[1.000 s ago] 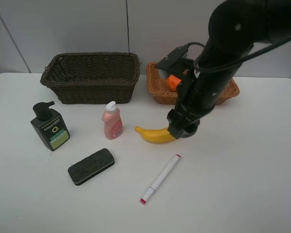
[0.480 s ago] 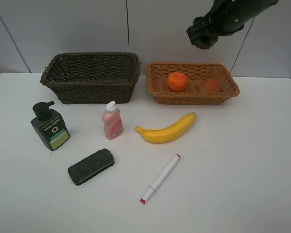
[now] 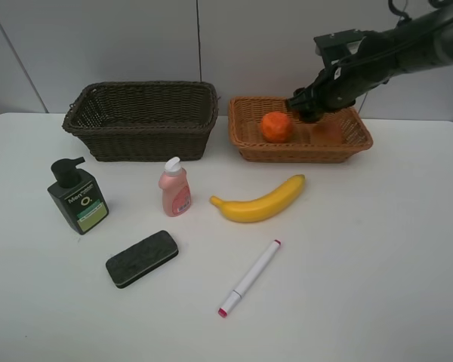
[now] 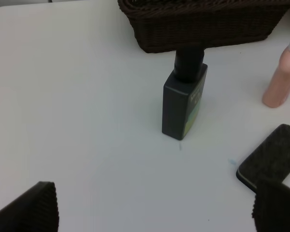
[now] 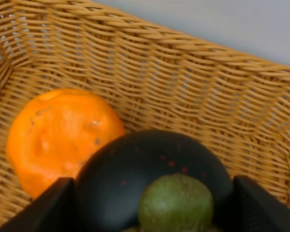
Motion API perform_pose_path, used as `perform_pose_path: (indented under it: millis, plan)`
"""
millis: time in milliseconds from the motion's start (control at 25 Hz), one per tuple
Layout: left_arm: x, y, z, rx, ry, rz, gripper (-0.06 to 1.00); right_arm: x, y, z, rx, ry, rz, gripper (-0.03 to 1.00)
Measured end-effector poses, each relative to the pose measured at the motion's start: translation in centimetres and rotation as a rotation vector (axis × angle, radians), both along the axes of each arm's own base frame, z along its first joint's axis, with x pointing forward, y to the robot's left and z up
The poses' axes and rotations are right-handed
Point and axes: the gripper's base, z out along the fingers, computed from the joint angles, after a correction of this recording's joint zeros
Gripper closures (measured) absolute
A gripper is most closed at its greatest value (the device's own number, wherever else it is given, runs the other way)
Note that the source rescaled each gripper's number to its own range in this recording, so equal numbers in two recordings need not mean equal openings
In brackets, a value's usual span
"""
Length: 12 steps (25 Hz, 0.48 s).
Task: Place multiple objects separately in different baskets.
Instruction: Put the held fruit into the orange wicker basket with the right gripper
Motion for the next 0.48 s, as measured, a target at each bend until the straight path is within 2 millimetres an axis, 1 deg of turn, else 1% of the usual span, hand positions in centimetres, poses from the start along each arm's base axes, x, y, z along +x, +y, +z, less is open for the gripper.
perform_pose_path:
  millis: [200,400,440,480]
  plan:
    - [0.00,0.00,0.00,0.000,0.000,0.000,-0.06,0.19,0.23,0.22,0.062,-0.024,-0.026,0.21]
    - [0.00,0.00,0.00,0.000,0.000,0.000,-0.06,0.19,0.27,0.22,0.076,-0.021,-0.036,0.21]
    - [0.00,0.00,0.00,0.000,0.000,0.000,-0.06,0.19,0.27,0.22,0.076,-0.021,-0.036,0.20]
    - [0.00,0.00,0.00,0.000,0.000,0.000,-0.06,0.19,0.27,0.22,0.076,-0.021,-0.036,0.14]
